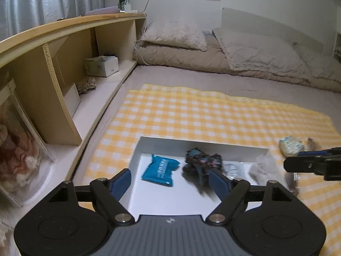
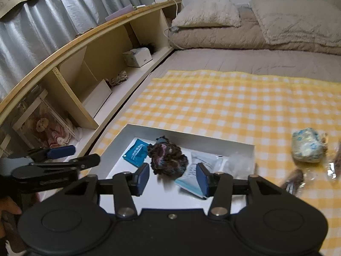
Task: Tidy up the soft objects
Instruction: 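Open the left gripper on the blue packet while the right gripper releases the crocheted piece into the box, then withdraw both grippers from the box back toward the remaining items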
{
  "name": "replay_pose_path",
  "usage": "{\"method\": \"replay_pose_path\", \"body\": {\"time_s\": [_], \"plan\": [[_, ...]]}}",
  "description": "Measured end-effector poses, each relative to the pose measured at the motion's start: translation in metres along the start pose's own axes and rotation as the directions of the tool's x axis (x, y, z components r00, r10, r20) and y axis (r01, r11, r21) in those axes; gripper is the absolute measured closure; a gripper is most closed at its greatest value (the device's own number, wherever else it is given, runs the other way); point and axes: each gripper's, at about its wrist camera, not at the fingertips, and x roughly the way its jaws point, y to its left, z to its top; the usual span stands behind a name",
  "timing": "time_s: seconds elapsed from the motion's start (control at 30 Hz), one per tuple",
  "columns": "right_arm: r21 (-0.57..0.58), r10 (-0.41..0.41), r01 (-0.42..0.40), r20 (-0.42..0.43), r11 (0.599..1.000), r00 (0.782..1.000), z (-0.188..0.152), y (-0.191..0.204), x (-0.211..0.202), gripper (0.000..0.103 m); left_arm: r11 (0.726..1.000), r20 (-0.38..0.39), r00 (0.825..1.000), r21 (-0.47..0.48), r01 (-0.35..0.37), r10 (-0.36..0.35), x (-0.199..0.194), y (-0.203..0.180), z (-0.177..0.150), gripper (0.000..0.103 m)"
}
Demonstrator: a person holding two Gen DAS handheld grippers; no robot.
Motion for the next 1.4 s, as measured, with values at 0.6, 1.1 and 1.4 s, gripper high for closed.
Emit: {"method": "replay_pose_path", "body": {"time_s": [0.6,1.1,1.4], "plan": [[-0.115,-0.132,0.139,0.067,0.984,0.989,-0.014,-0.012,-0.062,0.005,0.999,0.02,0.998,-0.008,0.051,-0.051,-0.037,-0.034,-0.007,0.0],[-0.059,-0.199,0.209,0.139,0.976,0.97,-0.011,-0.061,-0.082,0.0,0.997,0.035,0.997,0.021,0.074,-0.075,-0.016,-0.07,0.004,0.0],[0.017,-0.267,0.268,0.171,0.963,0.948,-0.001,-0.107,-0.103,0.0,0.992,0.051,0.991,0.049,0.119,-0.122,0.005,-0.113,0.019,0.0]]}}
